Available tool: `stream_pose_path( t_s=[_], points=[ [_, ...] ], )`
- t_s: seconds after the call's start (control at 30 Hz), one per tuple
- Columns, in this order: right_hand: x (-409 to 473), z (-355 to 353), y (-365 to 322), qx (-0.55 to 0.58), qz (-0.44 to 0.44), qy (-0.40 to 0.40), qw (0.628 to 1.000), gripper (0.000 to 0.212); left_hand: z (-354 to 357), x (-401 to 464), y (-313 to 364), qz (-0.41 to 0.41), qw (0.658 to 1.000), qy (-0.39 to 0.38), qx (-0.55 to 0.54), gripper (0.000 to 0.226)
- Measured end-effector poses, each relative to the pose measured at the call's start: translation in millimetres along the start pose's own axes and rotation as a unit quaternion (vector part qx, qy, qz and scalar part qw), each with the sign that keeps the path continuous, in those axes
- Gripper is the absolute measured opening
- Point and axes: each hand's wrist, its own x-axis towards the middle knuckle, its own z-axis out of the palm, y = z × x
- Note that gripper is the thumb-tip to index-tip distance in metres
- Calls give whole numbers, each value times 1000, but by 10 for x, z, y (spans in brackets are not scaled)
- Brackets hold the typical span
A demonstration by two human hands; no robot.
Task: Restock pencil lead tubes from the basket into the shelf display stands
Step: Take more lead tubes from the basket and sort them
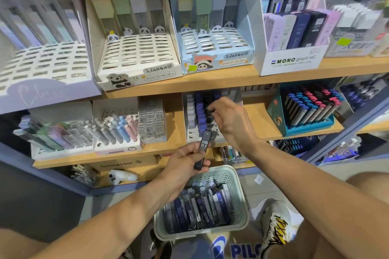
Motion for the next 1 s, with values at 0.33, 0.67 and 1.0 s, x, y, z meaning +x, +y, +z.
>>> stream_pose_path(
  t_s=[0.33,0.67,1.0],
  points=[
    [-264,-222,-214,89,113,-4,990,15,21,41,0,66,989,46,124,20],
    [-302,-399,-83,147,204,7,968,15,92,-5,49,65,983,33,170,39],
    [-179,-137,23,100,147,70,982,15,-42,37,-31,43,981,37,187,46]
  ],
)
